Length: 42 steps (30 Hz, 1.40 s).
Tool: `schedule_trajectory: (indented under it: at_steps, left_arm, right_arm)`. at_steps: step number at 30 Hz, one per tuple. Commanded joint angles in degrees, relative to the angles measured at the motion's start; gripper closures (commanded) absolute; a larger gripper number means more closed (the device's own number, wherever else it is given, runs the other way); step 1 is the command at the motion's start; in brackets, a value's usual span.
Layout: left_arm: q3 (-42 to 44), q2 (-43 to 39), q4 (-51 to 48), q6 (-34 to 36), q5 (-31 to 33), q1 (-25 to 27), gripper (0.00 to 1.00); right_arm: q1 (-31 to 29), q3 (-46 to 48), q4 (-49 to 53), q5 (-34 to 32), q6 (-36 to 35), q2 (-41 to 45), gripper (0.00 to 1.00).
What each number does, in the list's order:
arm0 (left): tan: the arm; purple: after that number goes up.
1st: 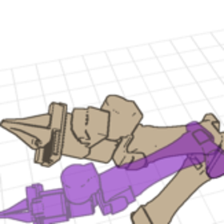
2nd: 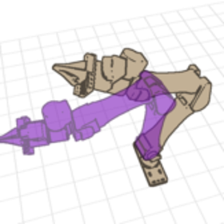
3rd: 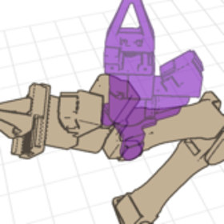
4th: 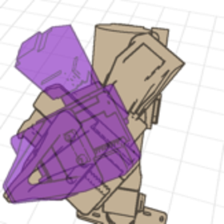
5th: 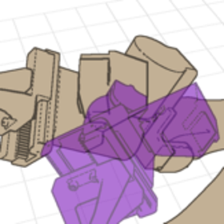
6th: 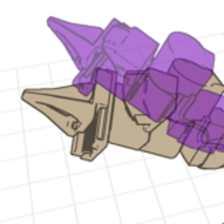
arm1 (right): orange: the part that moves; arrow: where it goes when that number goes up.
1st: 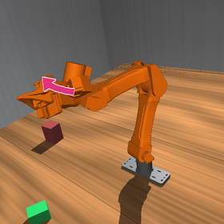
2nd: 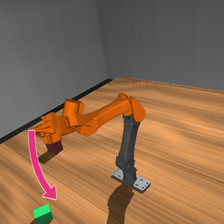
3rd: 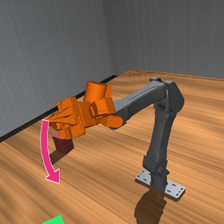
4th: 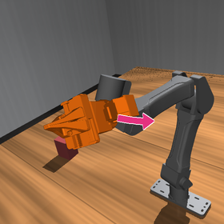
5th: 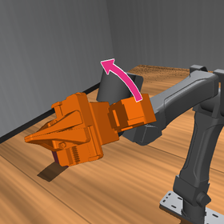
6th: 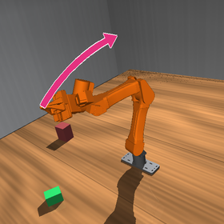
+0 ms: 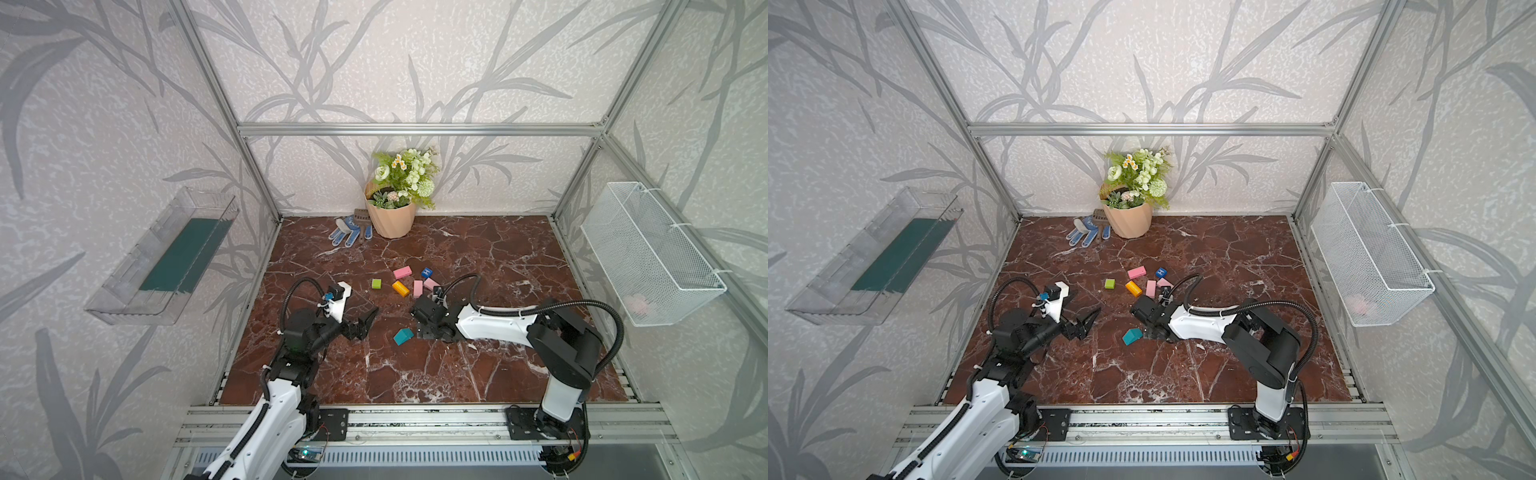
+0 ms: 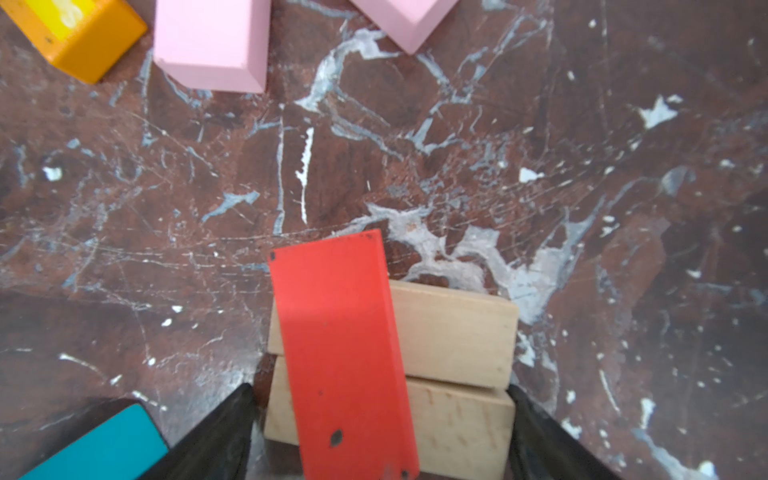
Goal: Build the wood block tower
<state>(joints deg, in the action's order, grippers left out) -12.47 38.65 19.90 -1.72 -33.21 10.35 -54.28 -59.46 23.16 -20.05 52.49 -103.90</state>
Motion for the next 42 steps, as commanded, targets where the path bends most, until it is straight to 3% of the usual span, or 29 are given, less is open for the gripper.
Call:
schedule_trajectory:
  at_steps: [1,22,33,42]
  left_arm:
    - [0.69,-0.79,1.42,0.07,-0.2,0.11,0.01]
    - [0.89,-1.22,1.37,0.05,-0.03,0.11,0.01]
    - [0.96,-1.38,1.41,0.05,-0.1,0.11,0.01]
    - [1.04,-1.55,1.37,0.05,-0.05,0.11,0.01]
  right_arm:
    - [-0.04,-0.74,-0.26,-1.41,-0.42,-1.0,0.14]
    - [1.67,-1.01,1.1,-1.53,-0.1,-2.1,0.27]
    - [1.68,-1.01,1.18,-1.74,-3.67,1.54,0.12]
    - [1.3,-1.7,3.47,-2.97,-5.91,5.54,0.12]
